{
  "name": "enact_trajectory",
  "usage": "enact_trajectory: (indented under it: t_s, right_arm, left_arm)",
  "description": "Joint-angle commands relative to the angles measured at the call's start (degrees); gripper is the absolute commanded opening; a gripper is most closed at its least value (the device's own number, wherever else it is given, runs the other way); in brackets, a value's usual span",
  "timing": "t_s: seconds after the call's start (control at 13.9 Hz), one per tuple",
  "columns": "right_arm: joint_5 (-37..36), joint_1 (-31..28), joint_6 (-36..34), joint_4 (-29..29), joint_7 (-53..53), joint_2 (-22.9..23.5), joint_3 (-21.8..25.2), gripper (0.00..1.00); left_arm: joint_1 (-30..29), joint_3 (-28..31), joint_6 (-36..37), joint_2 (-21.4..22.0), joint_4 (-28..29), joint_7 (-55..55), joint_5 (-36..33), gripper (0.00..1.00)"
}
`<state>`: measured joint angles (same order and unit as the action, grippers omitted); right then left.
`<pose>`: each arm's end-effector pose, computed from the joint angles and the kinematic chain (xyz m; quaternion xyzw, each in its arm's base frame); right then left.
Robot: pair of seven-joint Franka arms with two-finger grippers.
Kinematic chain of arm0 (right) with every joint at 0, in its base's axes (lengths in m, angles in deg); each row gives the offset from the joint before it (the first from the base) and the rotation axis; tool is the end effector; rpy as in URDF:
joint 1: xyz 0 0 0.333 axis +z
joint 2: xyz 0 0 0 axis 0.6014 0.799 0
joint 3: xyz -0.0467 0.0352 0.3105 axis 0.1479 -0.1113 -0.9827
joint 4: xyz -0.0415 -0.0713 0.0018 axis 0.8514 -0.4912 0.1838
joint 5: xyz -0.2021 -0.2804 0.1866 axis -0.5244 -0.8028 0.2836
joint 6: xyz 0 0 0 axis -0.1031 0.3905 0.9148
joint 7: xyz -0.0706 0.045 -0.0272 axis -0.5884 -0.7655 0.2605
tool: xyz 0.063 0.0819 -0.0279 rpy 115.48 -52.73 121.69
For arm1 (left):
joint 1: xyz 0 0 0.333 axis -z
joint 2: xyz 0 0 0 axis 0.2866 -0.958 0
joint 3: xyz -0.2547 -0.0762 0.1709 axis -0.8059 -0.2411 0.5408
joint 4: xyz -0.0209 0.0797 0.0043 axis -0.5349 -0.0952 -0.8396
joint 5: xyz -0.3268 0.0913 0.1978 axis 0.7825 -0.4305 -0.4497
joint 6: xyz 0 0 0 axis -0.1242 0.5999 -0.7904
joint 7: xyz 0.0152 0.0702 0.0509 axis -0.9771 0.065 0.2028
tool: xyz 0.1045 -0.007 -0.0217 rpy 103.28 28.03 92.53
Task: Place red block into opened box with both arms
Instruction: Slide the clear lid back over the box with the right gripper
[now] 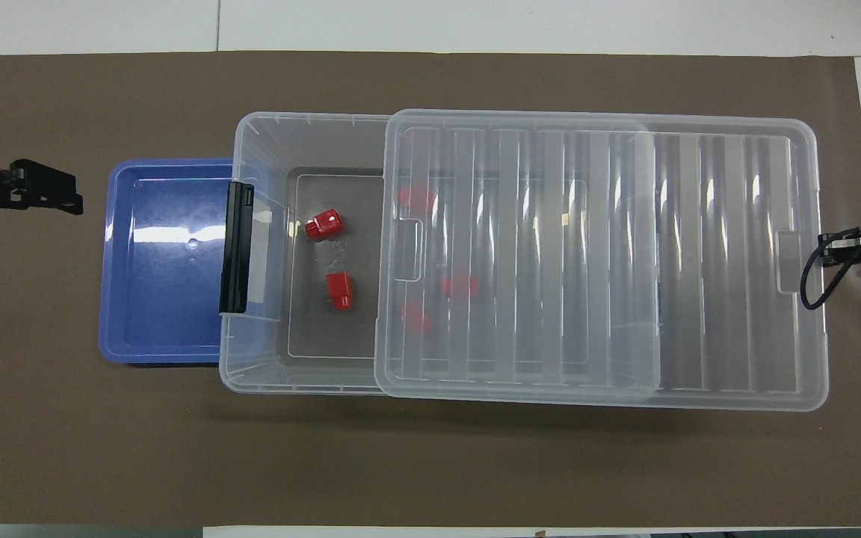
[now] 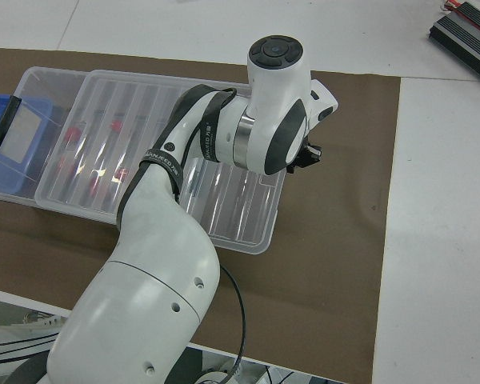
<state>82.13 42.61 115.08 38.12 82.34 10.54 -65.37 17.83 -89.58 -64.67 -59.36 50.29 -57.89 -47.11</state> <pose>0.5399 -0.1178 0.4684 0.9994 -0.0296 -0.0182 0.0084 0.5680 -0.0433 0.6085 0.9997 0.0234 0.0041 0.0067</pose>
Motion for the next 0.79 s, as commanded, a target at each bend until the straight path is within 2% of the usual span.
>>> enact_trajectory:
  t_s: [0.0,0.36,0.72]
  right_arm:
    - [0.15,0.68,1.33,1.53,-2.21,-1.11,-0.8,0.0]
    - [0.24,3.49,2.74,2.4,-5.45,-1.28,-1.5,0.0]
    - [0.41,3.93,5.11,3.46,-9.41,-0.93,-4.57,0.0]
  left_arm:
    - [-0.47,-0.28,0.37,1.31,1.12,-0.65,-0.25,1.0]
    - [-1.62,-0.28,0.1,1.31,1.21,-0.91,-0.25,1.0]
    - [-1.7,-0.2,-1.39,2.62,3.66,-0.74,-0.25,1.0]
